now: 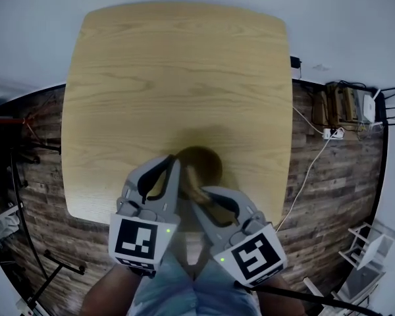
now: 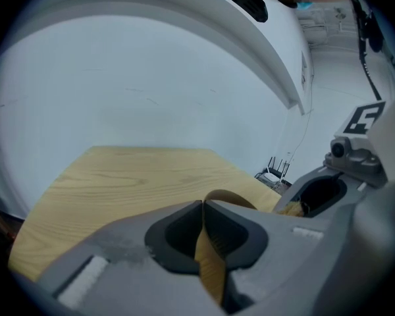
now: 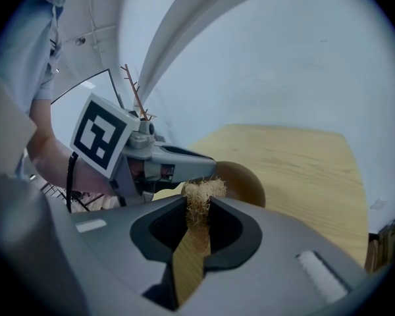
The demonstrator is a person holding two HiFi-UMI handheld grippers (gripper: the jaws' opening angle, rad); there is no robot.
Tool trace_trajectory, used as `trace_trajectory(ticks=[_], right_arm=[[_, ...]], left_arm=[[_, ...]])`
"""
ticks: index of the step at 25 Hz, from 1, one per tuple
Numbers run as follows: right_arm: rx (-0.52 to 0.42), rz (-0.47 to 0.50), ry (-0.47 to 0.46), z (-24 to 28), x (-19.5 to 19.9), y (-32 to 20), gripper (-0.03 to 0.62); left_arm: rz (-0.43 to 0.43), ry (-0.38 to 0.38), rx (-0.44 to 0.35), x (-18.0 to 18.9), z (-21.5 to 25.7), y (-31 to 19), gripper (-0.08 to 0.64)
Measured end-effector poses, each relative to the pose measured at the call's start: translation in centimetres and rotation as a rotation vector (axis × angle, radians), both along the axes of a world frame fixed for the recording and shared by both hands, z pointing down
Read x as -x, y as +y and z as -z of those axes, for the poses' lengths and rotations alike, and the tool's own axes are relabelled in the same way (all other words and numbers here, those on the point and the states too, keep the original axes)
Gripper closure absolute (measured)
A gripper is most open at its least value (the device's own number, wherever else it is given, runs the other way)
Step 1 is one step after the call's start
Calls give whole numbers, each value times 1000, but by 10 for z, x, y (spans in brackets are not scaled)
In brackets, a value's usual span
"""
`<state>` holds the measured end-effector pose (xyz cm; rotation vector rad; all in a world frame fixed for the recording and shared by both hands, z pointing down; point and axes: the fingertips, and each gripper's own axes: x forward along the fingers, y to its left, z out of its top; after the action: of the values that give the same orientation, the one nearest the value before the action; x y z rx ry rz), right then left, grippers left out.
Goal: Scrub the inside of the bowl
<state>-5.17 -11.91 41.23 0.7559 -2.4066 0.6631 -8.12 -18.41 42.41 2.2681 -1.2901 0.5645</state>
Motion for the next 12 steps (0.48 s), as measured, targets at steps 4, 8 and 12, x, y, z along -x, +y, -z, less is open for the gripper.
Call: trace_trajectory(ticks=[4, 8, 12], right_arm=[[-85, -20, 65, 8, -13, -11, 526], [-188, -11, 141, 6, -21, -23, 526], [-231, -8, 199, -4, -28, -29, 526]], left_arm=[[-16, -17, -2, -4, 2, 4, 526], [-24, -25, -9, -9, 5, 4, 526], [-33, -29, -16, -9, 6, 3, 526]])
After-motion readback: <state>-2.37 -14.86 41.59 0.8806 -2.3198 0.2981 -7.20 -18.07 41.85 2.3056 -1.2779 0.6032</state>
